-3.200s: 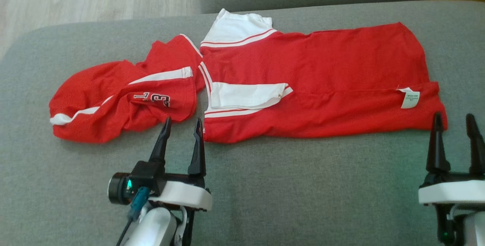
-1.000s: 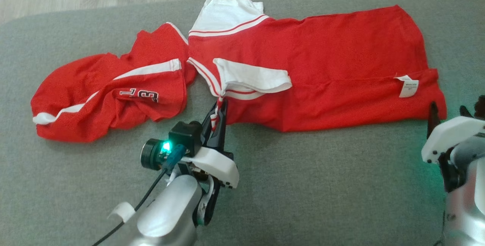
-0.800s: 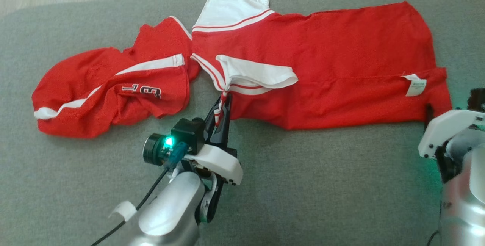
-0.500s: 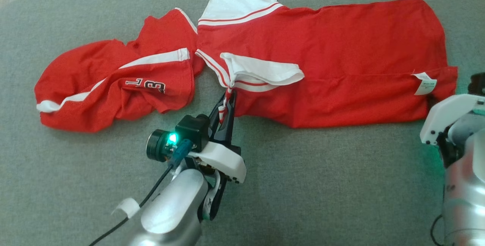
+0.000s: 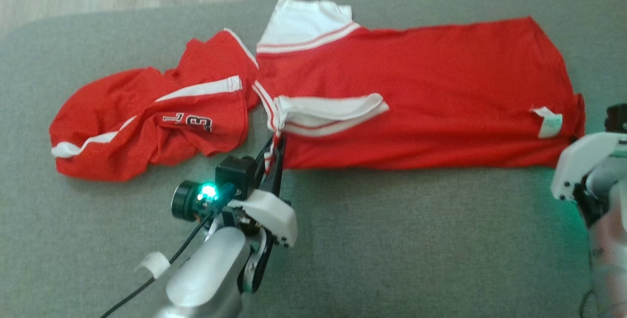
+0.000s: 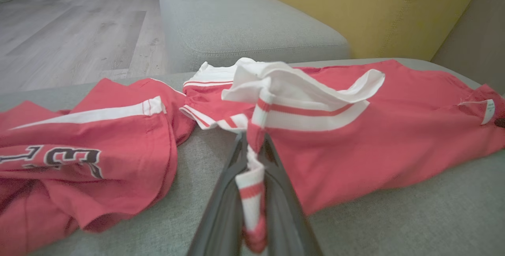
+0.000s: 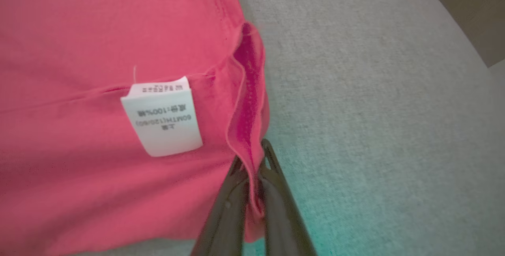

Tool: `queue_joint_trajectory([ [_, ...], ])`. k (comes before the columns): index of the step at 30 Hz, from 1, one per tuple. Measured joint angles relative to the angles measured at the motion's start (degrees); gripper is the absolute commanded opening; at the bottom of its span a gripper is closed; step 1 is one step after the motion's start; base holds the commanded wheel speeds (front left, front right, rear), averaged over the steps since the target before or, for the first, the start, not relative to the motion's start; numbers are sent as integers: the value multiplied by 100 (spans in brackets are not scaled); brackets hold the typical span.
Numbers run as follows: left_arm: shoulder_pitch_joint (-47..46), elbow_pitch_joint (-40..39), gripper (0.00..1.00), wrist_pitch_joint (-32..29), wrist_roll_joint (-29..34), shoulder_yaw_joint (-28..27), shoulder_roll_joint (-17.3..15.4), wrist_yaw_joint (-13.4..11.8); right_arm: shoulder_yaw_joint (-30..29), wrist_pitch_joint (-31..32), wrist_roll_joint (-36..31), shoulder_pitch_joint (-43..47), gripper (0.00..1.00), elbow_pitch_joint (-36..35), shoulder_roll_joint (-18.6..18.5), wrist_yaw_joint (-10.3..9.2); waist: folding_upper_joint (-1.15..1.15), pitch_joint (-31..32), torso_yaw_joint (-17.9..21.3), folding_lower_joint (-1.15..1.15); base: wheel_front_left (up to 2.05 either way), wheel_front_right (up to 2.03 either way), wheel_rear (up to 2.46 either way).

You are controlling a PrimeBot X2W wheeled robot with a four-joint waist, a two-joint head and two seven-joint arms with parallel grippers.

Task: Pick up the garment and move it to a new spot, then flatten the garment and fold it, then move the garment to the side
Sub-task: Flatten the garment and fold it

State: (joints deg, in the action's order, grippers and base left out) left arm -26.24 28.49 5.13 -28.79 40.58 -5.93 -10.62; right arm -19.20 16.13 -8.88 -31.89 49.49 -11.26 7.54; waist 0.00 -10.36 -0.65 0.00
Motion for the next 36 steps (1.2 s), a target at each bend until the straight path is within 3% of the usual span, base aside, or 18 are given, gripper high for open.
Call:
queue_joint_trajectory([
  [6,232,110,0,-277,-42,133,-90,11,478,216,291,268,0,11,-368,0,0,302,35,0,0,0,0],
  [11,493,118,0,-650,-156,259,-169,60,1101,771,854,664,0,-188,-625,0,0,662,39,-1,0,0,0],
  [19,1067,-271,0,-1504,-309,493,-527,100,1993,1869,2224,1871,0,-1368,-1165,0,0,1162,-7,-2,0,0,0],
  [26,1388,-1094,0,-2038,-368,595,-836,-78,1761,2380,2717,2680,0,-2572,-1412,0,0,1224,-48,-1,0,0,0],
  [32,1622,-1417,0,-2178,-368,676,-924,-254,1022,2362,2702,3037,0,-3030,-983,0,0,1193,-67,-1,0,0,0],
  [33,1629,-1435,0,-2178,-368,687,-924,-258,887,2303,2660,3062,19,-3061,-873,0,0,1181,-74,-1,0,0,0],
  [34,1628,-1462,18,-2178,-368,693,-921,-266,733,2207,2605,3081,100,-3108,-764,0,0,1168,-81,0,0,0,0],
  [35,1628,-1486,70,-2178,-368,701,-917,-301,573,2128,2580,3079,100,-3153,-644,0,0,1155,-87,0,0,0,0],
  [36,1628,-1492,100,-2176,-368,704,-916,-301,445,2041,2557,3079,100,-3206,-535,0,0,1144,-92,0,0,0,0],
])
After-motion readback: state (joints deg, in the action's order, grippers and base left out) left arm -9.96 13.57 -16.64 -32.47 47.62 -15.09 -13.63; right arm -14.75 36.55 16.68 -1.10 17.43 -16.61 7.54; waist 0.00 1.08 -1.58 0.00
